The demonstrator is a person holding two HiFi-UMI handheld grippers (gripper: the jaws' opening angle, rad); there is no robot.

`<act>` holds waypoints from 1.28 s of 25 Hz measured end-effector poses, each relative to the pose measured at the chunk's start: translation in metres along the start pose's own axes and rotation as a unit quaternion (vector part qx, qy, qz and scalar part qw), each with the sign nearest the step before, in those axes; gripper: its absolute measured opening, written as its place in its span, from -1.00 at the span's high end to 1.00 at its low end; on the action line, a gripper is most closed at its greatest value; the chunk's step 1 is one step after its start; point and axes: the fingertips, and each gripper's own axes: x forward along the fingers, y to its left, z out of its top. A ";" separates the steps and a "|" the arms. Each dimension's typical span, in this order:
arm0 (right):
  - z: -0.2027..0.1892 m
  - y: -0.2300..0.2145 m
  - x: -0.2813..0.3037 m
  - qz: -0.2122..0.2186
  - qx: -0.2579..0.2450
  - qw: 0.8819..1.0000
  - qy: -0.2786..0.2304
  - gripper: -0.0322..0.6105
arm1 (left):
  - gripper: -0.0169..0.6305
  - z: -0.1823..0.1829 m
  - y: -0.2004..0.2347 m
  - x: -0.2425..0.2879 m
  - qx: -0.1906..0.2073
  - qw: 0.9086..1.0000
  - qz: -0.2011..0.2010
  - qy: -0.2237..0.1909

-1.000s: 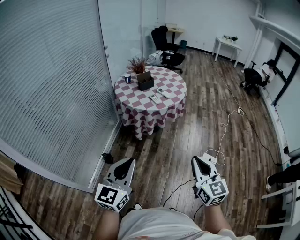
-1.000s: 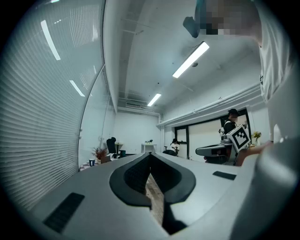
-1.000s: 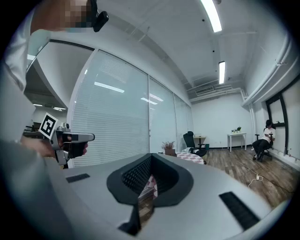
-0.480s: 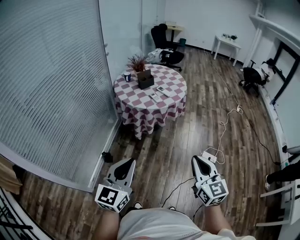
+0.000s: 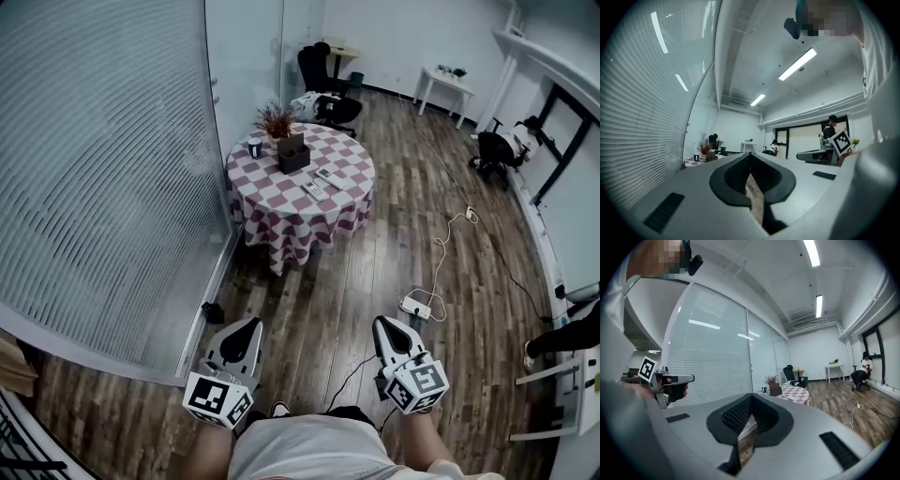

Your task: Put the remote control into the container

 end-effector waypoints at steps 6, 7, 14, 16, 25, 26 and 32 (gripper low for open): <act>-0.018 0.031 0.011 -0.002 -0.002 0.999 0.038 0.86 | 0.92 -0.003 0.017 -0.002 -0.003 1.000 -0.030 0.003; -0.013 0.030 0.014 -0.004 -0.004 0.999 0.036 0.86 | 0.92 -0.004 0.021 -0.001 -0.006 0.999 -0.033 0.003; -0.006 0.011 0.046 -0.011 -0.011 0.999 0.038 0.86 | 0.92 -0.007 0.046 0.017 0.010 1.000 -0.023 0.001; -0.008 0.007 0.063 -0.004 -0.011 0.999 0.041 0.86 | 0.92 -0.007 0.058 0.026 0.013 1.000 -0.011 0.002; -0.001 -0.056 0.135 0.028 0.000 0.999 0.038 0.86 | 0.92 -0.001 0.084 0.113 0.029 0.999 0.008 0.010; 0.002 -0.065 0.143 0.034 0.000 0.999 0.038 0.86 | 0.92 0.001 0.085 0.126 0.037 0.999 0.012 0.012; 0.004 -0.127 0.183 0.059 0.021 0.997 0.043 0.86 | 0.92 0.008 0.088 0.204 0.049 0.998 0.032 0.016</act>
